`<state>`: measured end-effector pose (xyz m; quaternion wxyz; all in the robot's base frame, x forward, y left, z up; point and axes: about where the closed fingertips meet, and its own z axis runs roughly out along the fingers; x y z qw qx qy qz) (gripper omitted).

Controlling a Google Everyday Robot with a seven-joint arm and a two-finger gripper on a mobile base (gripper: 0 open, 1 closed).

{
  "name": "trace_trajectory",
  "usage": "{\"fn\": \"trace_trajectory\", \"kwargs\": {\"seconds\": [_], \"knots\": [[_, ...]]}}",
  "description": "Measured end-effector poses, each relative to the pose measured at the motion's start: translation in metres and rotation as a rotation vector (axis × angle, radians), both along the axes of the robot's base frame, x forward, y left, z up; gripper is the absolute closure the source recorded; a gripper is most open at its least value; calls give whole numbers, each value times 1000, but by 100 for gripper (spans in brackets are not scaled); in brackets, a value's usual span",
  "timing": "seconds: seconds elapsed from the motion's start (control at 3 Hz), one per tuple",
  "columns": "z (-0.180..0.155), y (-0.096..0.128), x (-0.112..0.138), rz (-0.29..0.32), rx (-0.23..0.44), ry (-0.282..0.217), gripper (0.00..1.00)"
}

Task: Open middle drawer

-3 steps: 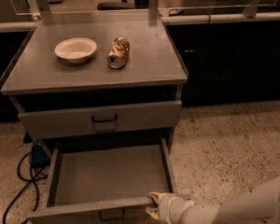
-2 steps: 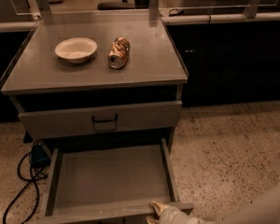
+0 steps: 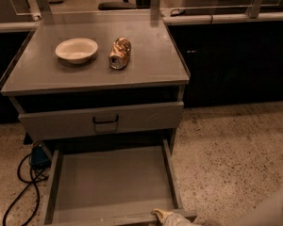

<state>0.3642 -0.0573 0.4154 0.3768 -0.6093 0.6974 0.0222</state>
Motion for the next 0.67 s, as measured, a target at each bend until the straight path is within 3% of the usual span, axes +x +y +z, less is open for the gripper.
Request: {"fn": "trace_trajectory", "kwargs": {"seconds": [0.67], "knots": [[0,0,0,0,0,0,11]]}}
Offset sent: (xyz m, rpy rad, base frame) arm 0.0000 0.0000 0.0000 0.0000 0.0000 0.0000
